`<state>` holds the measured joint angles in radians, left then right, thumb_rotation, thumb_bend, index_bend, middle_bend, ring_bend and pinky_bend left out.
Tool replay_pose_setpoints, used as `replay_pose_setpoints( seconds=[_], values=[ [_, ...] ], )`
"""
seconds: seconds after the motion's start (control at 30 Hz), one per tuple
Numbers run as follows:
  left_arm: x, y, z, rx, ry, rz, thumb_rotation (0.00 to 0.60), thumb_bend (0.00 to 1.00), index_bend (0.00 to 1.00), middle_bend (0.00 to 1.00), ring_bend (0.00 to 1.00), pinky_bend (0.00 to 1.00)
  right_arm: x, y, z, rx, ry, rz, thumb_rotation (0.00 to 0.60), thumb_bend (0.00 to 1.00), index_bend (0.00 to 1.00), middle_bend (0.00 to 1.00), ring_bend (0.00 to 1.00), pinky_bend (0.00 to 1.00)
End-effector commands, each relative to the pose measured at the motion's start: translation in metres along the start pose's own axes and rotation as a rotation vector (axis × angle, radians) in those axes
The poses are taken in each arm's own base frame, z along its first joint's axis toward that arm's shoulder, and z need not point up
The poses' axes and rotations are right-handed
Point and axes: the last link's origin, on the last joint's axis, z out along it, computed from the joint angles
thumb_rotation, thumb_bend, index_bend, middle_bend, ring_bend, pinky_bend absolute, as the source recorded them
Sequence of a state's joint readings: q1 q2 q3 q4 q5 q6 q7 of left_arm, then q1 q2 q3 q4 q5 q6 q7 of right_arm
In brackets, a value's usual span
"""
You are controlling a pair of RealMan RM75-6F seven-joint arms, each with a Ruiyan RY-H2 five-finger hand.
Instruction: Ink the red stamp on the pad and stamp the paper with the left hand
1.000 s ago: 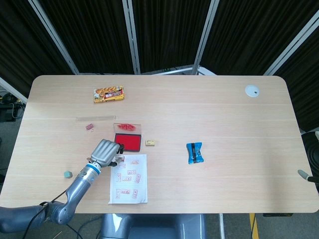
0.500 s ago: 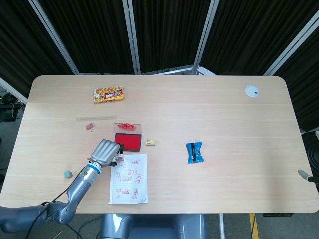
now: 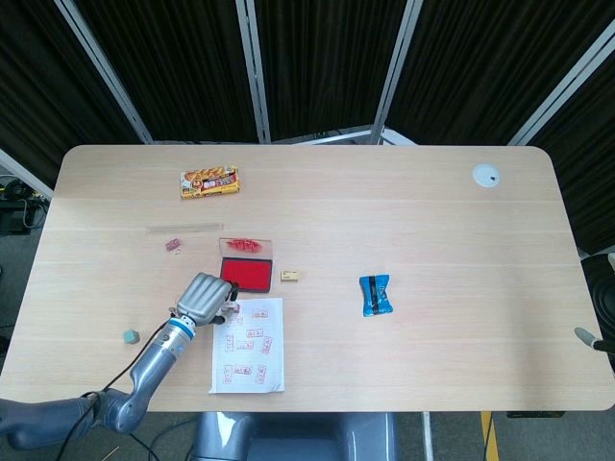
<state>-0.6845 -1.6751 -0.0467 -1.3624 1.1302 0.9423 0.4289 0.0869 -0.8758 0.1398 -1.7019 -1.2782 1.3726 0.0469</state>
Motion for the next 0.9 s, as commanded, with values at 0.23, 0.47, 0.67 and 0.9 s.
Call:
replay_pose_setpoints(
  seconds=[0.23, 0.47, 0.67, 0.9],
  values=[
    [-0.0039, 0.0000, 0.0009, -0.003, -0.009, -0.004, 0.600, 0.49, 0.67, 0.54, 0.79, 0.88, -0.0006, 0.0004, 0.0005, -0.002, -0.002, 0.000, 0.600, 0.00, 0.00, 0.00, 0.00, 0.00],
    [-0.0048, 0.0017, 0.0013, -0.007, -0.010, -0.004, 0.600, 0.49, 0.67, 0.54, 0.79, 0.88, -0.0003, 0.0009, 0.0007, -0.004, -0.001, 0.000, 0.600, 0.00, 0.00, 0.00, 0.00, 0.00],
    [-0.0055, 0.0006, 0.0016, 0.001, -0.010, -0.004, 0.600, 0.49, 0.67, 0.54, 0.79, 0.88, -0.0003, 0.0011, 0.0005, -0.004, -0.001, 0.000, 0.600, 0.00, 0.00, 0.00, 0.00, 0.00],
    [-0.0071, -0.0001, 0.0021, 0.003, -0.019, -0.002, 0.600, 0.49, 0.67, 0.54, 0.79, 0.88, -0.0006, 0.0013, 0.0007, -0.004, -0.003, 0.000, 0.600, 0.00, 0.00, 0.00, 0.00, 0.00]
  ],
)
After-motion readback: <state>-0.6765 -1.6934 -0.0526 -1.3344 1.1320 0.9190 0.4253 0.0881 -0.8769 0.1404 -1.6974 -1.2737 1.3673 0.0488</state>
